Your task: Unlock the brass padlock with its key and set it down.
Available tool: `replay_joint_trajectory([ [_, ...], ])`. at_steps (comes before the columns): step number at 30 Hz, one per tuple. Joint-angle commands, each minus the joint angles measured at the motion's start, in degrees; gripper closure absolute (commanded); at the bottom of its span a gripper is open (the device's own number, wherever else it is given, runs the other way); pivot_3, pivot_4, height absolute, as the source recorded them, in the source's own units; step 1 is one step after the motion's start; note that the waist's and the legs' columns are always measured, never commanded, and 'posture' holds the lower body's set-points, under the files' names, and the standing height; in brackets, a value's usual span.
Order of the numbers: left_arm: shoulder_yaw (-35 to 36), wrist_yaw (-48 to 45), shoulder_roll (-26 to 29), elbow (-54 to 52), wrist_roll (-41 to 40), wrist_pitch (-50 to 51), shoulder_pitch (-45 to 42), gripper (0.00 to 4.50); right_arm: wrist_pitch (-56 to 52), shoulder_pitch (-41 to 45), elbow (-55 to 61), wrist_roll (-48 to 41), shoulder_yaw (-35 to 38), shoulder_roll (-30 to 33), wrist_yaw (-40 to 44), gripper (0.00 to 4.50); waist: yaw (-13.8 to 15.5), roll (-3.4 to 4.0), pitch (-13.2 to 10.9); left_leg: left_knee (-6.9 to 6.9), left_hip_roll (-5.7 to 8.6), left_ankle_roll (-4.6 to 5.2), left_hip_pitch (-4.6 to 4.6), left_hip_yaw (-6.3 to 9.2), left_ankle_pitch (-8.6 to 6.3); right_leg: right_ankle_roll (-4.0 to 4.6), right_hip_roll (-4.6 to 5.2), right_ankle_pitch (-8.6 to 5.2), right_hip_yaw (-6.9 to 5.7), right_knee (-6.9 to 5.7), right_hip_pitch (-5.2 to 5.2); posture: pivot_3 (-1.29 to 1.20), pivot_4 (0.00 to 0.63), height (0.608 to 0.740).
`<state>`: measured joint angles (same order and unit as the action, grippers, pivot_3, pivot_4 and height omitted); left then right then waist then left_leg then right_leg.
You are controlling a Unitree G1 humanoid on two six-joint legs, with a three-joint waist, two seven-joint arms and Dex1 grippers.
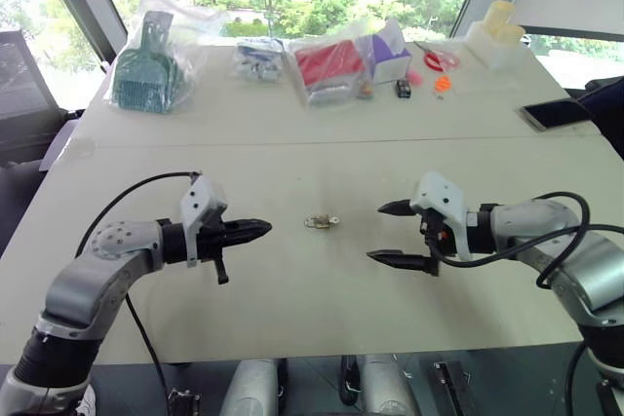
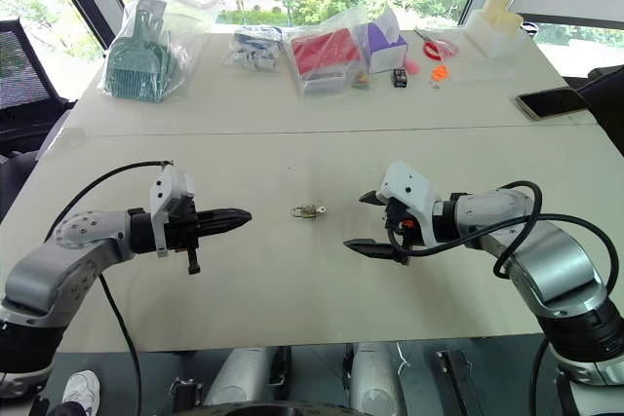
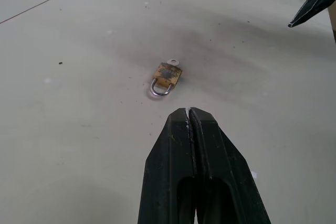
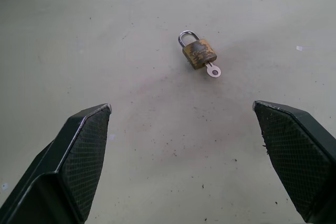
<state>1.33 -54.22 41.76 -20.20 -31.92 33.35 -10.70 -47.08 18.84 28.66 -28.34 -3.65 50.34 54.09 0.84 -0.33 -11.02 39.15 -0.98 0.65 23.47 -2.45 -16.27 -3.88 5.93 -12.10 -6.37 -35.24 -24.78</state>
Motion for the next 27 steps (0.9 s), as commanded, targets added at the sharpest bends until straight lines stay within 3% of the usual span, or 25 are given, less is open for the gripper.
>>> replay_joint_trajectory([
  [1, 0.7, 1.1, -0.2, -0.7, 0.3, -0.4, -1.4, 4.50, 0.9, 1.2, 1.5, -0.2, 1.2, 0.6, -0.1, 0.01, 0.0, 0.00, 0.0, 0.00, 0.00, 0.00, 0.00, 0.00, 0.00, 0.00, 0.00, 0.00, 0.00, 0.00, 0.00, 0.00, 0.150, 0.740],
  [17, 1.1, 2.2, 0.4, -2.4, -0.6, 1.8, -2.2, 4.50, 3.8, 3.1, -0.9, 1.5, -1.1, -0.3, 0.0, 0.01, 0.0, 0.00, 0.0, 0.01, 0.01, 0.00, -0.01, -0.02, 0.01, -0.02, -0.01, 0.01, 0.01, -0.04, 0.00, 0.00, 0.150, 0.740],
  [27, 0.9, 2.5, 0.5, -2.4, -0.3, 2.1, -2.7, 4.50, 9.2, 10.5, -10.6, 6.7, -9.2, -5.9, 2.3, 0.01, -0.1, -0.01, 0.0, 0.01, 0.02, 0.00, -0.04, -0.05, 0.01, -0.03, -0.02, 0.02, 0.02, -0.09, 0.00, 0.00, 0.150, 0.740],
])
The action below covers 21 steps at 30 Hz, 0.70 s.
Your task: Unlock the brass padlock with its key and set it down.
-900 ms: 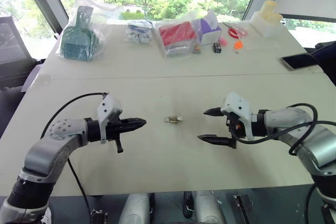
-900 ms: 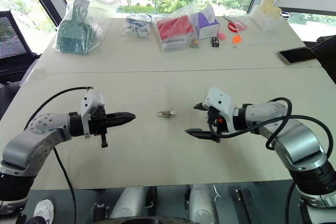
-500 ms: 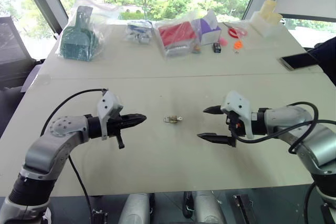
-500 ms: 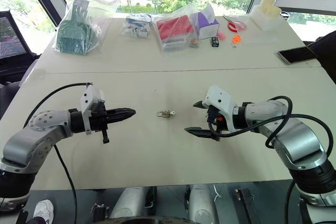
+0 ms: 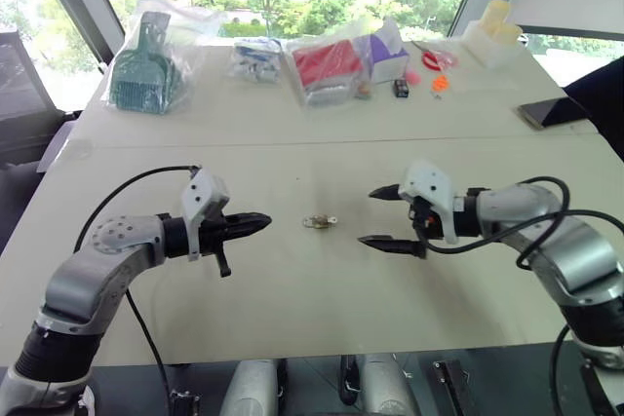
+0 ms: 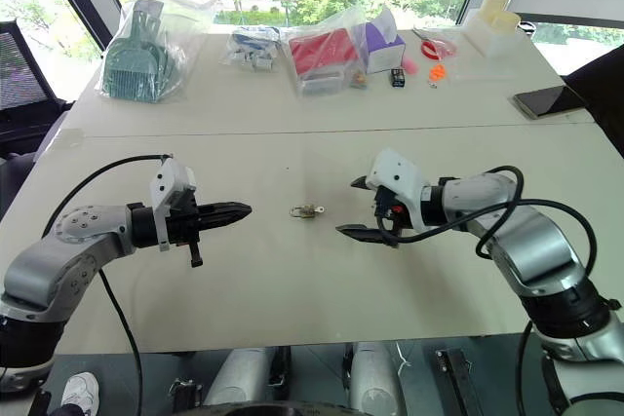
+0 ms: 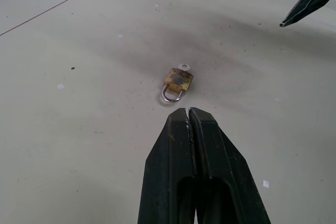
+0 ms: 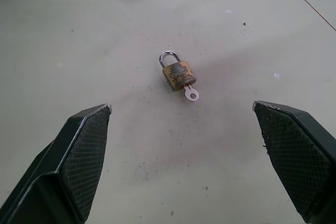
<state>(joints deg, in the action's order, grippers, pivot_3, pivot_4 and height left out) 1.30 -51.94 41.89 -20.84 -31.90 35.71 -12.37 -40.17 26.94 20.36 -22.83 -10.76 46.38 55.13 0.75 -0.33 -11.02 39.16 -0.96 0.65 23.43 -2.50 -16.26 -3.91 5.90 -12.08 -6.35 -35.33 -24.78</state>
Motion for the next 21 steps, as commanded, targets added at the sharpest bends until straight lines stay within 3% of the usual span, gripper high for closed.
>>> replay_joint_trajectory([
  [1, 0.9, 0.2, 0.3, -1.8, -0.2, -0.2, -1.0, 4.50, 2.6, 2.9, -3.2, 1.6, -2.6, -2.4, 1.6, 0.01, 0.0, 0.00, 0.0, 0.00, 0.00, 0.00, -0.01, -0.01, 0.00, 0.00, -0.01, 0.00, 0.00, -0.01, 0.00, 0.00, 0.150, 0.740],
  [8, 0.9, 0.4, 0.7, -1.9, 0.4, -0.7, -0.7, 4.50, 13.3, 10.4, -19.3, 9.8, -12.2, -11.0, 6.9, 0.01, 0.0, 0.00, 0.0, 0.01, 0.04, -0.01, -0.05, -0.08, 0.01, -0.02, -0.03, 0.02, 0.03, -0.11, -0.01, 0.00, 0.150, 0.740],
  [14, 1.3, 1.0, 1.3, -3.2, 0.9, -1.3, 1.2, 4.50, 20.6, 13.6, -29.9, 15.1, -15.0, -15.3, 9.3, 0.01, 0.0, 0.00, 0.0, 0.01, 0.04, -0.06, -0.04, -0.12, 0.04, -0.10, -0.02, 0.07, 0.05, -0.12, -0.01, 0.00, 0.150, 0.740],
  [17, 0.6, 1.1, 1.5, -3.4, 2.5, -2.6, 1.9, 4.50, 22.6, 13.8, -30.7, 16.4, -14.3, -14.9, 10.4, 0.01, 0.0, 0.00, 0.0, 0.01, 0.03, -0.07, -0.04, -0.13, 0.05, -0.10, -0.02, 0.07, 0.05, -0.12, -0.01, 0.00, 0.150, 0.740],
  [21, -2.5, 0.9, -0.5, 0.2, 6.0, -6.3, 0.6, 4.50, 18.4, 12.2, -23.4, 13.5, -9.2, -11.4, 10.9, 0.01, 0.1, 0.02, 0.0, 0.01, 0.03, -0.09, -0.04, -0.13, 0.06, -0.10, -0.02, 0.07, 0.06, -0.13, -0.02, 0.00, 0.150, 0.740],
])
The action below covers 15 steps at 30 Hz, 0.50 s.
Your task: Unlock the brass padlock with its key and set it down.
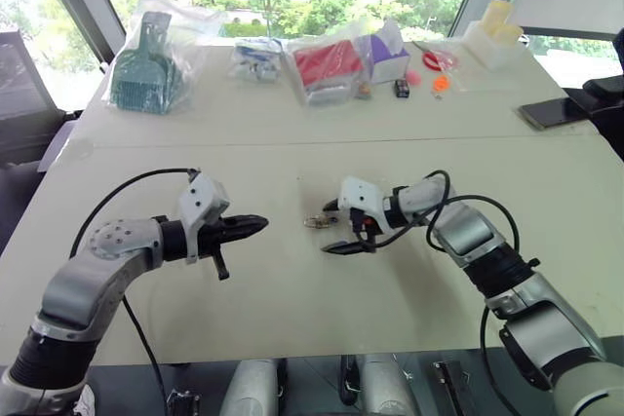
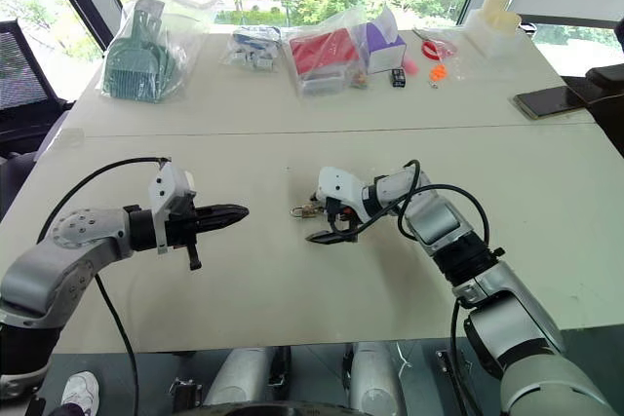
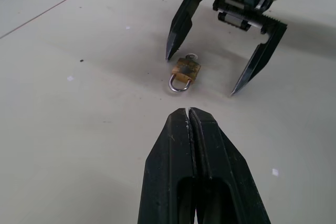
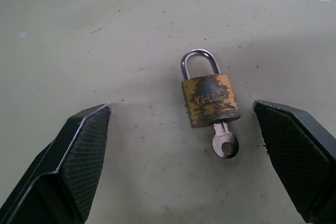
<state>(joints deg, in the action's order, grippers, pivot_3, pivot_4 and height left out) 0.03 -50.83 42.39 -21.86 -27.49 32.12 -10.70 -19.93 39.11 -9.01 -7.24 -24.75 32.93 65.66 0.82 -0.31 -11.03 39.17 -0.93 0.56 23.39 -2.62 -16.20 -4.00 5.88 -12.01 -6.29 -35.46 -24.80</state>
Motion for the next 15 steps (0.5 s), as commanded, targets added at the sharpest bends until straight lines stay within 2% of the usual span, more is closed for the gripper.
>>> replay_joint_trajectory([
  [1, -2.0, -0.8, -1.8, 2.7, 1.9, -3.5, -1.8, 4.24, -3.7, -0.8, 8.6, -3.2, 6.1, 2.9, 0.3, 0.00, 0.1, 0.00, 0.0, 0.00, 0.00, 0.00, -0.01, -0.01, 0.00, 0.00, 0.00, 0.00, 0.00, 0.00, 0.01, 0.00, 0.150, 0.740],
  [3, -3.6, -2.4, -2.9, 5.5, 2.9, -5.7, -3.3, 3.66, -7.1, -2.6, 13.5, -5.1, 8.3, 4.4, 0.0, 0.00, 0.0, -0.03, 0.0, 0.00, 0.00, -0.03, 0.00, -0.03, 0.02, 0.00, 0.01, 0.00, 0.00, 0.00, 0.02, 0.00, 0.150, 0.740],
  [7, -8.3, -7.4, -5.4, 13.1, 6.4, -12.3, -7.5, 1.96, -12.9, -7.7, 23.2, -7.4, 11.8, 7.5, -1.4, 0.00, 0.0, -0.01, 0.0, 0.00, 0.01, -0.03, -0.02, -0.14, 0.01, 0.00, -0.01, 0.01, -0.01, -0.01, 0.02, 0.00, 0.150, 0.740],
  [11, -12.5, -12.2, -8.0, 22.6, 10.7, -20.1, -12.7, 0.52, -17.4, -11.5, 29.1, -8.7, 14.2, 9.0, -4.2, 0.00, 0.0, -0.01, 0.0, 0.02, 0.03, -0.03, -0.02, -0.18, 0.01, 0.00, 0.00, 0.01, -0.01, -0.02, 0.02, 0.00, 0.150, 0.740],
  [13, -14.0, -14.0, -9.9, 27.4, 12.2, -23.1, -15.5, 0.03, -19.4, -13.5, 31.8, -9.5, 15.4, 9.5, -5.9, 0.00, 0.0, -0.02, 0.0, 0.03, 0.02, -0.02, -0.02, -0.18, 0.02, 0.01, -0.01, 0.02, -0.01, -0.02, 0.02, 0.00, 0.150, 0.740],
  [15, -15.1, -15.8, -11.8, 31.8, 13.5, -25.7, -17.9, 0.03, -21.2, -15.0, 34.3, -10.3, 16.5, 9.6, -7.4, 0.00, 0.1, -0.02, 0.0, 0.02, 0.02, -0.02, -0.02, -0.17, 0.01, 0.01, -0.02, 0.01, -0.02, -0.03, 0.02, 0.00, 0.150, 0.740],
])
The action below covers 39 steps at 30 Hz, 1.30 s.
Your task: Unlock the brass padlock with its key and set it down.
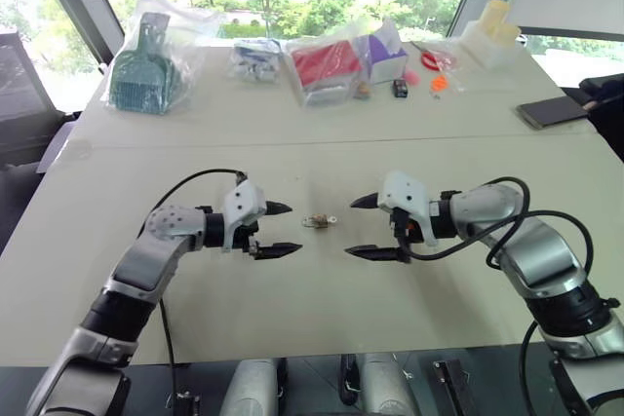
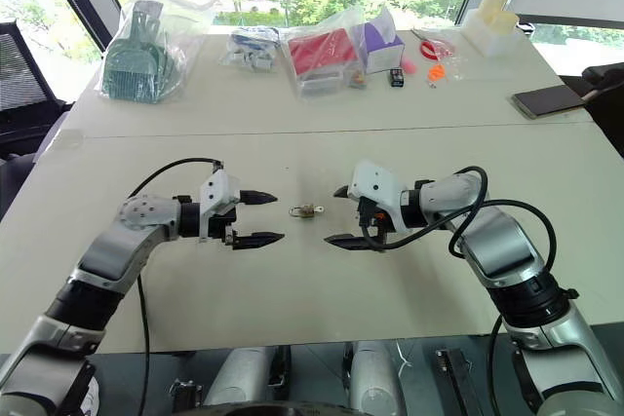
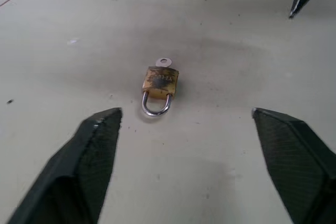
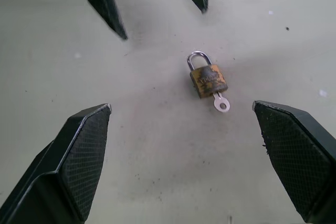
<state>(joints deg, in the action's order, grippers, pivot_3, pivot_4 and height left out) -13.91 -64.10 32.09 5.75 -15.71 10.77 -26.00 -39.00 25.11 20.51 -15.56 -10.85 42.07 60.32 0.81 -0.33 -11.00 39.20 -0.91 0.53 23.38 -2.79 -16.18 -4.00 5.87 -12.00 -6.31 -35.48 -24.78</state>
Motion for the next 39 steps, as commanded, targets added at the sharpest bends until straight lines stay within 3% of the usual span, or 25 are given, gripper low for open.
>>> replay_joint_trajectory([
  [1, -1.6, -3.3, -2.4, 6.6, 2.4, -6.1, -3.7, 0.03, -3.0, -1.6, 5.9, -2.3, 3.0, 0.4, -3.0, 0.00, 0.0, 0.00, 0.0, 0.00, 0.00, 0.00, 0.00, 0.01, 0.00, 0.00, 0.00, 0.00, 0.00, 0.00, 0.00, 0.00, 0.150, 0.740],
  [13, -4.0, -3.4, -12.4, 31.5, 11.5, -21.4, -14.2, 0.03, -7.1, -5.8, 12.0, -4.2, 4.9, 1.1, -9.5, 0.00, 0.0, -0.05, 0.0, 0.03, 0.02, 0.02, 0.02, 0.03, 0.00, -0.02, 0.01, 0.01, 0.00, 0.01, 0.00, 0.00, 0.150, 0.740],
  [16, -5.7, -1.8, -12.8, 35.7, 15.9, -26.9, -15.0, 0.82, -6.8, -6.0, 12.2, -4.1, 4.6, 1.5, -10.2, 0.00, 0.3, -0.10, 0.1, 0.06, 0.02, 0.02, -0.01, 0.05, 0.00, -0.05, 0.02, 0.03, -0.01, 0.01, 0.07, 0.00, 0.150, 0.740],
  [20, -5.8, -1.8, -12.7, 37.8, 16.9, -29.3, -15.3, 2.51, -6.2, -5.6, 11.8, -4.2, 4.1, 1.9, -10.6, 0.00, 0.5, -0.16, 0.2, 0.13, -0.05, 0.03, -0.18, 0.22, 0.00, -0.06, 0.08, 0.07, 0.00, 0.05, 0.28, 0.00, 0.150, 0.740],
  [23, -5.5, -2.3, -11.9, 37.9, 16.9, -29.3, -15.3, 3.55, -4.8, -5.0, 10.9, -3.4, 3.2, 2.0, -10.5, 0.00, 0.5, -0.16, 0.2, 0.17, -0.07, 0.03, -0.19, 0.25, 0.01, 0.00, 0.08, 0.11, 0.00, 0.04, 0.28, 0.00, 0.150, 0.740],
  [24, -5.3, -2.5, -11.5, 37.9, 16.9, -29.3, -15.3, 3.72, -3.6, -4.7, 10.3, -2.6, 2.7, 2.0, -10.6, 0.00, 0.4, -0.16, 0.2, 0.17, -0.08, 0.04, -0.19, 0.26, 0.01, 0.00, 0.07, 0.12, 0.00, 0.04, 0.28, 0.00, 0.150, 0.740],
  [28, -4.1, -2.7, -9.9, 38.0, 16.1, -28.5, -15.9, 3.71, 4.9, -1.9, 5.1, 4.3, -1.0, 1.0, -13.0, 0.00, -0.1, -0.18, 0.2, 0.17, -0.08, 0.04, -0.21, 0.25, 0.01, -0.01, 0.05, 0.13, 0.00, 0.00, 0.28, 0.00, 0.150, 0.740],
  [33, 0.1, -4.6, -8.6, 34.9, 10.9, -21.3, -19.3, 3.71, 26.4, 2.0, -5.2, 21.0, -9.0, 0.3, -18.7, 0.00, -0.5, -0.19, 0.2, 0.17, -0.06, 0.04, -0.19, 0.15, 0.01, 0.01, -0.05, 0.14, 0.00, -0.07, 0.15, 0.00, 0.150, 0.740],
  [39, 3.4, -7.0, -7.9, 28.9, 7.3, -13.2, -21.4, 3.71, 40.0, 6.0, -13.3, 30.3, -12.0, -4.1, -23.6, 0.00, 0.0, -0.20, 0.2, 0.15, -0.02, 0.00, 0.07, -0.01, 0.04, 0.00, -0.07, 0.14, 0.01, -0.23, -0.12, 0.00, 0.150, 0.740],
])
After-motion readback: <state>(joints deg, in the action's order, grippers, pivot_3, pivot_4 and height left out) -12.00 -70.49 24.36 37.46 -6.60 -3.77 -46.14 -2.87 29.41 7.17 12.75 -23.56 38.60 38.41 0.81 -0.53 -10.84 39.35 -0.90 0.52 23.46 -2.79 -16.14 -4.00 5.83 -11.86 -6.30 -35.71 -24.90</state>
